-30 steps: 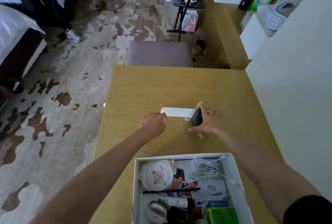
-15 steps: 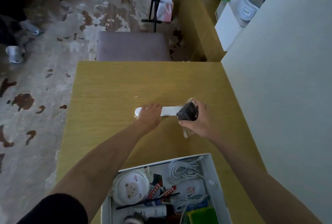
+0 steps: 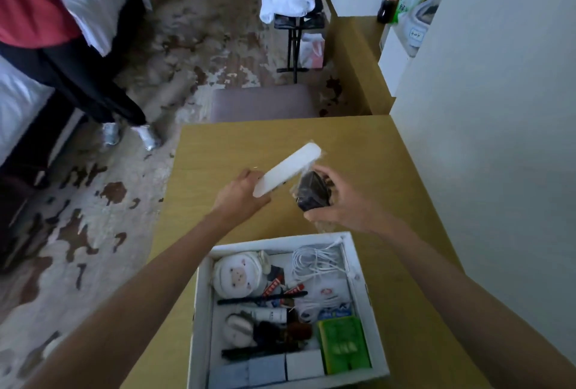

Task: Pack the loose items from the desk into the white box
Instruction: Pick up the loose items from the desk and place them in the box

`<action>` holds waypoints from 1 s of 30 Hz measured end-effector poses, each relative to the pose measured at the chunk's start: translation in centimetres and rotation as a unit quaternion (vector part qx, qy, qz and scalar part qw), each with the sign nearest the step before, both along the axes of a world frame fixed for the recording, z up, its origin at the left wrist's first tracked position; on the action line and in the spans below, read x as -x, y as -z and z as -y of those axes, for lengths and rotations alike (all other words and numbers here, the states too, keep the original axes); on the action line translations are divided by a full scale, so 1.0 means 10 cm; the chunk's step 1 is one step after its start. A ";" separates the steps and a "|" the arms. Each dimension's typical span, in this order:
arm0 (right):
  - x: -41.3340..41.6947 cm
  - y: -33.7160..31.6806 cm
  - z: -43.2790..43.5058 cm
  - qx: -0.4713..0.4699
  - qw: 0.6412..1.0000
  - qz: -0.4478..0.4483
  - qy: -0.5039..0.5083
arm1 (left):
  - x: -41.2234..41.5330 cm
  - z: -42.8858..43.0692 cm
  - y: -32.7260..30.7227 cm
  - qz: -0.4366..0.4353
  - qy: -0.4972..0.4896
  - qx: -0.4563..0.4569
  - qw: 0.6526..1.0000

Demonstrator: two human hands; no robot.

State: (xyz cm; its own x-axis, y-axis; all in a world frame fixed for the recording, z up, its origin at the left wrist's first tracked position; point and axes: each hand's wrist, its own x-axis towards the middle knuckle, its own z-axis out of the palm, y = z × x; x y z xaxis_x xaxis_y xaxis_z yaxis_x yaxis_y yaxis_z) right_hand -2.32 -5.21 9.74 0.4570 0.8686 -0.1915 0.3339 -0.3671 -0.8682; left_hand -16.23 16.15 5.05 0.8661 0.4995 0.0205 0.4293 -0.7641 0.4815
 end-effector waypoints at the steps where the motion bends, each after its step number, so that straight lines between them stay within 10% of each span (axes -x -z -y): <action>1: 0.04 -0.06 0.04 0.000 1.000 0.007 -0.025 | 0.13 0.05 -0.10 0.016 -0.016 0.001 1.000; 17: 0.73 -0.27 0.79 0.160 0.913 0.187 -0.326 | 1.67 1.27 -0.40 0.032 -0.054 0.041 0.997; 30: 1.32 0.45 1.08 0.226 0.794 0.486 -0.288 | 1.65 1.26 -0.26 -0.026 0.026 0.042 0.998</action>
